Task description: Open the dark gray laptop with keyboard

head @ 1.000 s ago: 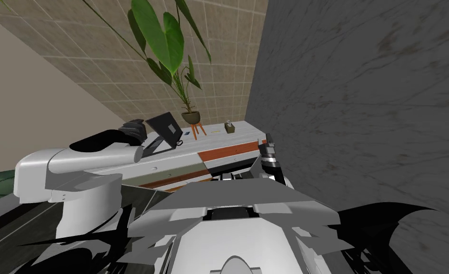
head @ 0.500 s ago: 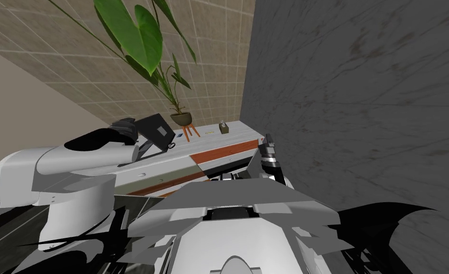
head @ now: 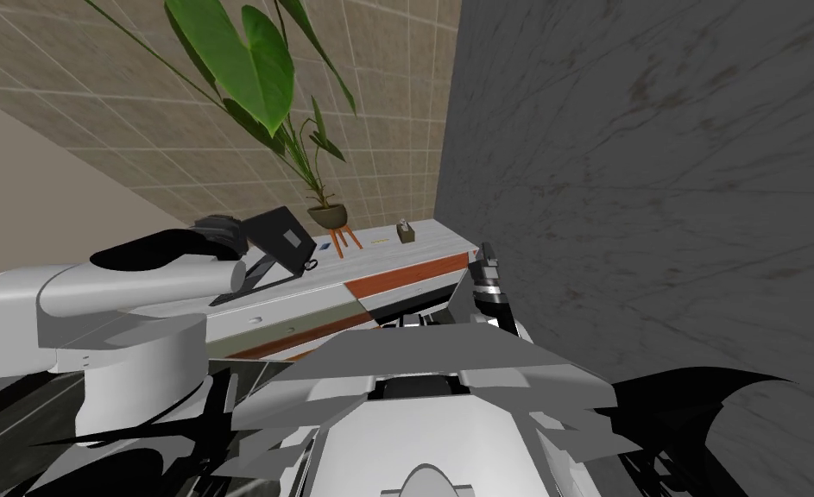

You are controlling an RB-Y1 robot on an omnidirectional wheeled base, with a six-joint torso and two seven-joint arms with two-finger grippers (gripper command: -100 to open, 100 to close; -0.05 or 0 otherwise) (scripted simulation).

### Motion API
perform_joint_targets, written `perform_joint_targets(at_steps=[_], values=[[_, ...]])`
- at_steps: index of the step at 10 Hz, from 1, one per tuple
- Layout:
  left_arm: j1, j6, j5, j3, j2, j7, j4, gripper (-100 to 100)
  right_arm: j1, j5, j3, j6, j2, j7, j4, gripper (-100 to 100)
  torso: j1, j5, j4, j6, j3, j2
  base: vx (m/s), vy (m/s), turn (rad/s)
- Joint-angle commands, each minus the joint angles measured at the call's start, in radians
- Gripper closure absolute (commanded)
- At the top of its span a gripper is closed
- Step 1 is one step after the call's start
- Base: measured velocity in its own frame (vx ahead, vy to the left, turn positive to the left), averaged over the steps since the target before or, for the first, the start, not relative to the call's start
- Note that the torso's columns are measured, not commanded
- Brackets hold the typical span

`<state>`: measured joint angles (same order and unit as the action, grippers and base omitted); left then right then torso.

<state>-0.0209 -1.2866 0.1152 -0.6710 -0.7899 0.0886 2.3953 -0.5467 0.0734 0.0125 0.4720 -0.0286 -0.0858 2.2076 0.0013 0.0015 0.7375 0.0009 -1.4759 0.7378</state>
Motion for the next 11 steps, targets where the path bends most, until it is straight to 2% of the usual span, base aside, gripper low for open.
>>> perform_joint_targets(at_steps=[1,3,6,7,8,11], values=[[0.031,-0.029,0.036,-0.024,0.022,0.05,-0.012,100,0.0,0.0,0.0,0.0,0.0,0.0,0.0,0,0.0,0.0,0.0,-0.001,0.0,0.0,-0.063,0.099,0.123],[0.055,-0.049,0.061,-0.042,0.036,0.084,-0.022,100,0.0,0.0,0.0,0.0,0.0,0.0,0.0,0,0.012,0.006,0.001,-0.006,0.004,0.004,-0.057,0.122,0.028],[0.09,-0.078,0.098,-0.068,0.059,0.135,-0.036,100,0.0,0.0,0.0,0.0,0.0,0.0,0.0,0,0.009,0.007,-0.002,-0.006,0.001,0.0,-0.033,0.069,0.014],[0.085,-0.066,0.09,-0.063,0.052,0.123,-0.026,100,0.0,0.0,0.0,0.0,0.0,0.0,0.0,0,0.008,0.006,-0.002,-0.004,0.0,-0.001,-0.018,0.031,0.005],[0.106,-0.05,0.104,-0.073,0.084,0.155,-0.063,100,0.0,0.0,0.0,0.0,0.0,0.0,0.0,0,0.003,0.003,-0.002,-0.001,-0.001,-0.003,-0.04,0.035,0.039],[0.134,-0.024,0.123,-0.084,0.132,0.198,-0.119,100,0.0,0.0,0.0,0.0,0.0,0.0,0.0,0,0.002,0.002,-0.001,-0.001,0.0,-0.001,-0.063,0.061,0.022]])
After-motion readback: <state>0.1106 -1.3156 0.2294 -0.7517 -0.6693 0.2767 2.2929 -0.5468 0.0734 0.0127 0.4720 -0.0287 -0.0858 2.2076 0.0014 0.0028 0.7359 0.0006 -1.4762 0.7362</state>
